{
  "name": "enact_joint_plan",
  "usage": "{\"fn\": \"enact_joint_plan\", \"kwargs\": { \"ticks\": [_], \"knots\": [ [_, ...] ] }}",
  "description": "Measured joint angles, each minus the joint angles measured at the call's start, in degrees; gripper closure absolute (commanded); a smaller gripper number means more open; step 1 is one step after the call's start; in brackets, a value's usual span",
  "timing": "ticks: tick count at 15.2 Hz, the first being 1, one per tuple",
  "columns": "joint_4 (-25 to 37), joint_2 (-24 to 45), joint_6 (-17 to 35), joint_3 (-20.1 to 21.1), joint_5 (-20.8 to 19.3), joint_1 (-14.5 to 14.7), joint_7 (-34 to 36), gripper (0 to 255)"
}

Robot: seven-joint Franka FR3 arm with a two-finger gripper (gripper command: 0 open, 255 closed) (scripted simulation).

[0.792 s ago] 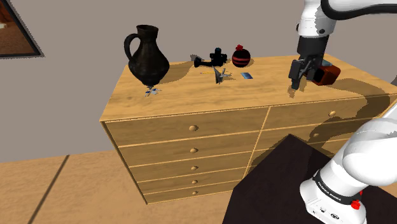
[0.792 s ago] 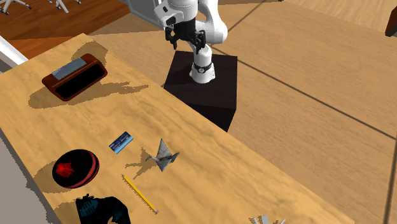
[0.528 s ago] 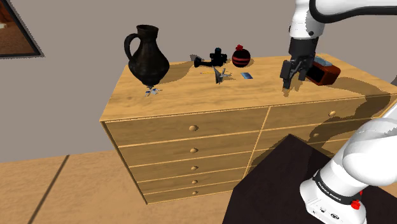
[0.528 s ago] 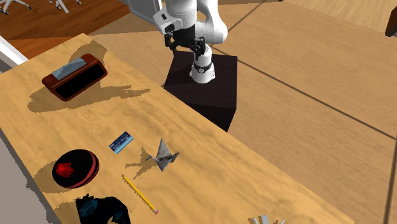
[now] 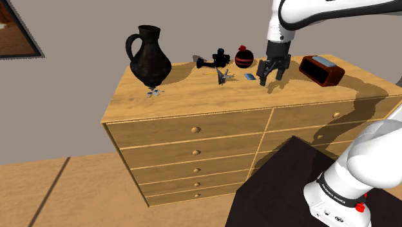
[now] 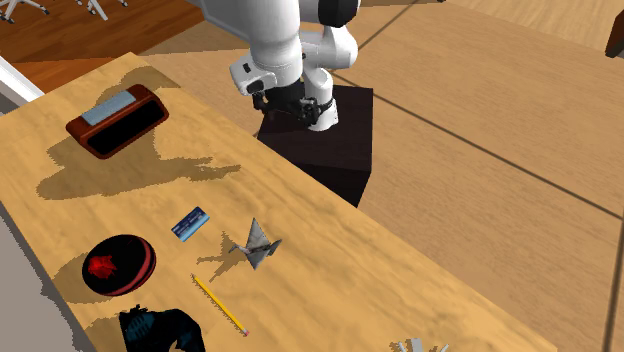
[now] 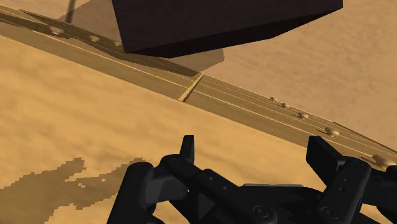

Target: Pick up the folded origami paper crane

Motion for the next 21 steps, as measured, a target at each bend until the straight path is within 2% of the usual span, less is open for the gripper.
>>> {"fn": "enact_joint_plan", "kwargs": {
  "ticks": [2,11,16,21],
  "knots": [
    [1.5,3.9,3.3,-0.3,0.5,-0.1,0.4,0],
    [14.1,21.0,12.0,-0.8,3.6,-0.1,2.9,0],
    [23.7,31.0,14.7,-1.3,5.5,-0.6,3.4,0],
    [37.0,42.1,14.8,-1.4,7.5,-0.9,4.9,0]
  ]
}}
